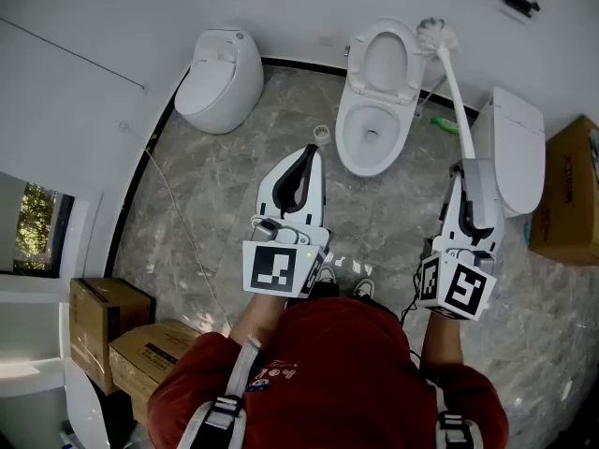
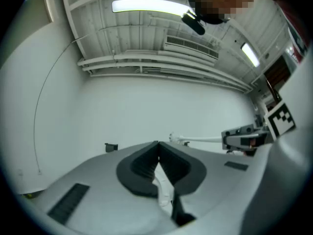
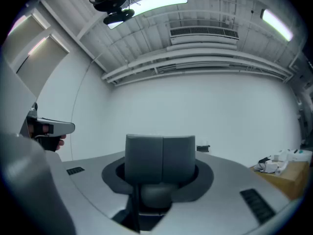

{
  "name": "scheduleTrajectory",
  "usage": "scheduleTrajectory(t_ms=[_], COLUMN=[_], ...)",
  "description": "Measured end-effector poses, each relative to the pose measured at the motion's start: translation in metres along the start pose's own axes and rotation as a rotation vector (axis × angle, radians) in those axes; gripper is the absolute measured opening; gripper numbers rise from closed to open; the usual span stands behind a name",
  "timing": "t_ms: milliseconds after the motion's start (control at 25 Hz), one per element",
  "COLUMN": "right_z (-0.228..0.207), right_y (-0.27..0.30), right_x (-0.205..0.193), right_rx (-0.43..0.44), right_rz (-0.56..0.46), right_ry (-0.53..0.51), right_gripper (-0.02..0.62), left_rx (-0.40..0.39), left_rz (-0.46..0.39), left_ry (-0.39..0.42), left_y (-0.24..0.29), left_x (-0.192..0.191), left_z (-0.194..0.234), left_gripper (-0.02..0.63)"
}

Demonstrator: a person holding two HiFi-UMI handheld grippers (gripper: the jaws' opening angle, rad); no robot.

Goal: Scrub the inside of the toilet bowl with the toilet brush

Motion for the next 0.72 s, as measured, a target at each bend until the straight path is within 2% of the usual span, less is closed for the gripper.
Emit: scheduleTrajectory(t_ms=[160, 400, 720], right_z=[0.005, 0.02, 0.05], right_y=[-0.003, -0.003, 0.004], right_x=[0.006, 0.005, -0.001], right_rx=[-0.001, -0.002, -0.014], right_rz=[0.016, 0.04, 0.043], right_ry=[-0.023, -0.043, -0.007], right_gripper=[0.149, 0.149, 0.149], left_rx=[0.014, 0.005, 0.001], left_rz=[-0.048, -0.044, -0.035], left_ry=[-0.002, -0.015, -0.051], left_y=[-0.004, -0.007, -0.011], left_x=[0.004, 0.001, -0.012], left_z=[0.006, 0.017, 0.052], left_gripper=[0.002, 0.002, 0.002])
Point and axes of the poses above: the fingertips, and each gripper's own axes: y forward along the fingers, z to its left, x out of its top, the point moved 6 cm from there along -y, backward along the fingers, and after that the axes turned 3 degrees about -z, right-handed, at the moved point
